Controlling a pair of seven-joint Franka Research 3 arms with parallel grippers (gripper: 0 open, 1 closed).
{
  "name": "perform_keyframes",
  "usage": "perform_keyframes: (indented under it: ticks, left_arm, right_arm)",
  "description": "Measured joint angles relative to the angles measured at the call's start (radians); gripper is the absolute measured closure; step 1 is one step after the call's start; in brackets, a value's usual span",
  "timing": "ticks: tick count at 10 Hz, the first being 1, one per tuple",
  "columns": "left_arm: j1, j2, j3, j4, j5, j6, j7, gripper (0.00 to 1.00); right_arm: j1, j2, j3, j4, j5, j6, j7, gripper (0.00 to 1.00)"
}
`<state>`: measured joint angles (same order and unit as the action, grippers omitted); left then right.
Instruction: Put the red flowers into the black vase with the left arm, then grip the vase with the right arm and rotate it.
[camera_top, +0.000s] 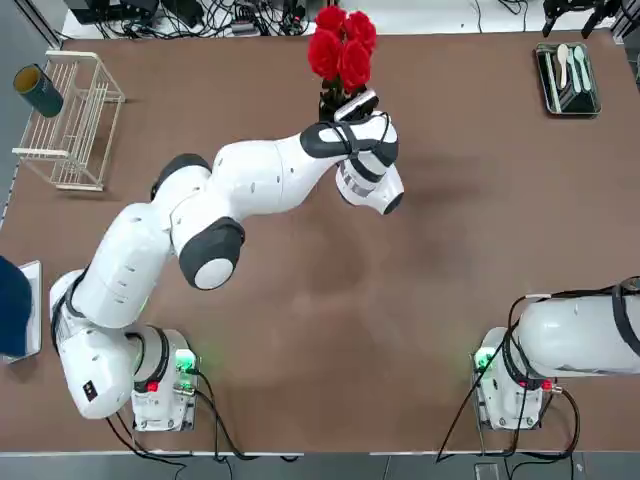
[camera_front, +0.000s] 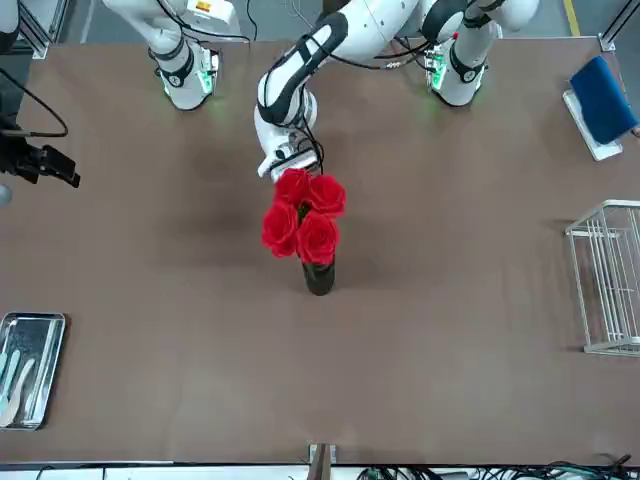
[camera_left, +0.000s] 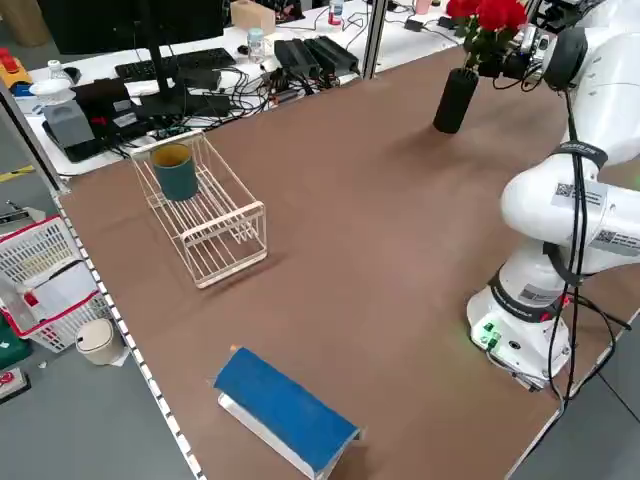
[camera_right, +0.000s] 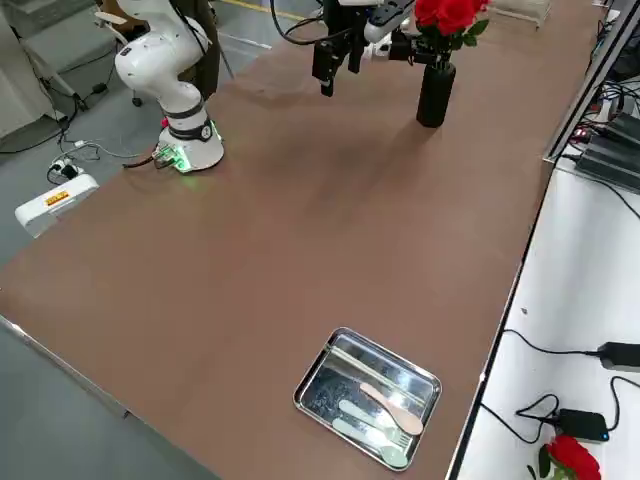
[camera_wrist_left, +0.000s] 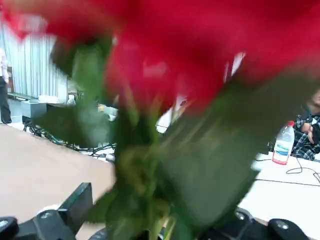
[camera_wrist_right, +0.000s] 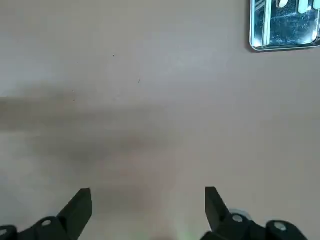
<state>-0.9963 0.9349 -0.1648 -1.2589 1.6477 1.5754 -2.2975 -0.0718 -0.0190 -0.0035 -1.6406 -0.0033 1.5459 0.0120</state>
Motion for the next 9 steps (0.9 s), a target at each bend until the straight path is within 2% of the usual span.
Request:
perform_keyframes:
  ticks: [9]
  left_arm:
    - [-0.005,0.004,-0.010,0.020,0.007,0.001,0.000,0.00]
  right_arm:
    - [0.000,-0.001,0.004,0.000,0.000,0.002,0.002,0.00]
